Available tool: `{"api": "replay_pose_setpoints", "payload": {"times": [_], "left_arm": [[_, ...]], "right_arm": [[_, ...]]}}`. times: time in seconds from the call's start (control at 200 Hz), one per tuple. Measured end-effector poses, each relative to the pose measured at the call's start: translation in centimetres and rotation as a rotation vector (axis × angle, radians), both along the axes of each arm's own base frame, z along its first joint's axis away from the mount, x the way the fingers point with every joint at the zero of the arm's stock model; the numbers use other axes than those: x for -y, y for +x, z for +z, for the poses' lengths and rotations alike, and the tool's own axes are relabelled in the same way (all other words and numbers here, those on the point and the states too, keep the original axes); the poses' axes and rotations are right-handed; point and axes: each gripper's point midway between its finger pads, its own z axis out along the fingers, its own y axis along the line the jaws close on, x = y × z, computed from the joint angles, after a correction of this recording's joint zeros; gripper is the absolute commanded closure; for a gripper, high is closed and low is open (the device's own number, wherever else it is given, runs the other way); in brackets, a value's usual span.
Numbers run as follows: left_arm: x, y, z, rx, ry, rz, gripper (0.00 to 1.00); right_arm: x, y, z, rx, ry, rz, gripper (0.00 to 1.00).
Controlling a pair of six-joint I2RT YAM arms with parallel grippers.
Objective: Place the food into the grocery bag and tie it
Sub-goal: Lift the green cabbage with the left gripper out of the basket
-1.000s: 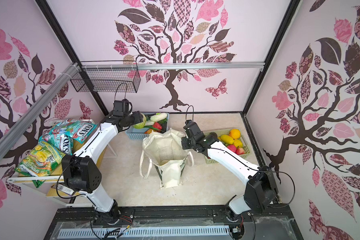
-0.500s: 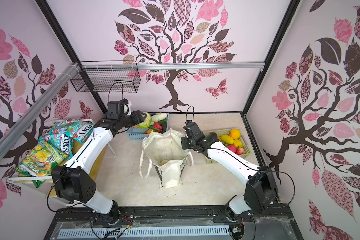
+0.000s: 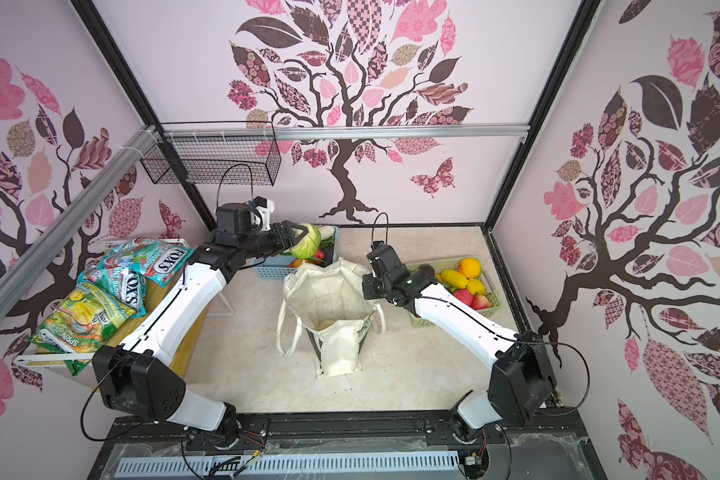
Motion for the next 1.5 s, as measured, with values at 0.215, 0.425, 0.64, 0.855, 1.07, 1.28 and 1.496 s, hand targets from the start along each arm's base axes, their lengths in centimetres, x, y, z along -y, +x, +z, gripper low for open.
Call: {"api": "replay_pose_setpoints", "payload": {"times": [0.215,0.425,0.64,0.855,1.07,1.28,1.496], "left_arm": [[1.2,-0.8,1.0,0.013,-0.031,-0.038,0.30],[2.0,-1.6,2.1,0.036,-0.050,-0.067,0.30],[2.8,-3.0,3.1,0.064,-0.064,-0.102,0.30],[3.0,-4.1,2.3,0.049,-0.066,-0.122,0.30],[3.5,-5.2,1.3,0.029,-0.062,-0.142,0.30],[5.0,-6.4,0.0,0.005,-0.047,-0.186,0.30],[7.2,-8.1,-1.2,-0.015,-0.021,-0.244,0.30]], "right_arm": [[-0.2,0.0,-0.2,-0.006,0.004,0.002,1.00],[-0.3,0.0,-0.4,-0.012,0.006,0.002,1.00],[-0.3,0.1,-0.4,-0.013,0.009,0.000,1.00],[-0.3,0.1,-0.4,-0.015,0.015,-0.002,1.00],[-0.4,0.1,-0.4,-0.017,0.020,-0.006,1.00],[-0.4,0.1,-0.4,-0.018,0.022,-0.009,1.00],[-0.4,0.1,-0.4,-0.018,0.023,-0.009,1.00]]}}
